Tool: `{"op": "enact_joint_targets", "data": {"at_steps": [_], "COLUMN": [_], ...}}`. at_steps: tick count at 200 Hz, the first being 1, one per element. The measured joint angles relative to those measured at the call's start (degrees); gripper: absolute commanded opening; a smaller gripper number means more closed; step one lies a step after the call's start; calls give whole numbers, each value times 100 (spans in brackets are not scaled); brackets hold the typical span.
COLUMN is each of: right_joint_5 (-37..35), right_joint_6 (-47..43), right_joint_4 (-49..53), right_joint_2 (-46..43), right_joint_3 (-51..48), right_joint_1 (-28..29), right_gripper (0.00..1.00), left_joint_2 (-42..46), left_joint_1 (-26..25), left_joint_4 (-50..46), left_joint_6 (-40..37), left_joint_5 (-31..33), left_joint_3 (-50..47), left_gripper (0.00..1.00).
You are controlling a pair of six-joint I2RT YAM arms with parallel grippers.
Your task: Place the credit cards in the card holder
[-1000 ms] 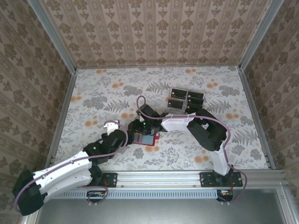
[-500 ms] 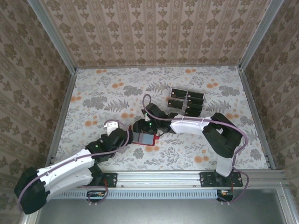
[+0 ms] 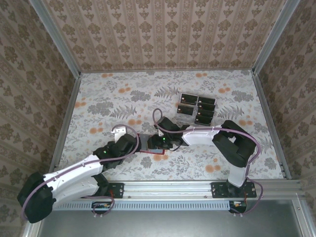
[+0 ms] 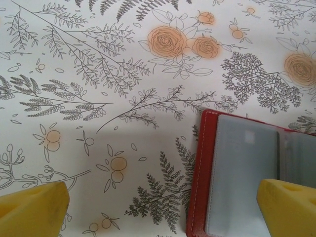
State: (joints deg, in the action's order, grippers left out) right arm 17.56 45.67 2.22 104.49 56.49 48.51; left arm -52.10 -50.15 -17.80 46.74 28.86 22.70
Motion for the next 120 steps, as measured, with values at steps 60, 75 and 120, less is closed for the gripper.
{"op": "enact_joint_targets", "data": {"at_steps": [60, 75, 120], "right_joint_5": [-4, 13, 57], "right_joint_6": [-463, -522, -1008], "right_joint_4": [538, 629, 1517], "right_joint_2": [-216, -258, -1043], "right_joint_3": [-48, -44, 531], "right_joint_1": [-422, -448, -643], "right_gripper": [51, 52, 52], "left_joint_2": [-114, -170, -313], "left_joint_1": [15, 48, 219], "left_joint_4": [68, 90, 153], "left_joint_6": [-2, -17, -179], "left_joint_5": [-79, -118, -334], "left_joint_3": [11, 11, 109], "left_gripper": [100, 100, 100]}}
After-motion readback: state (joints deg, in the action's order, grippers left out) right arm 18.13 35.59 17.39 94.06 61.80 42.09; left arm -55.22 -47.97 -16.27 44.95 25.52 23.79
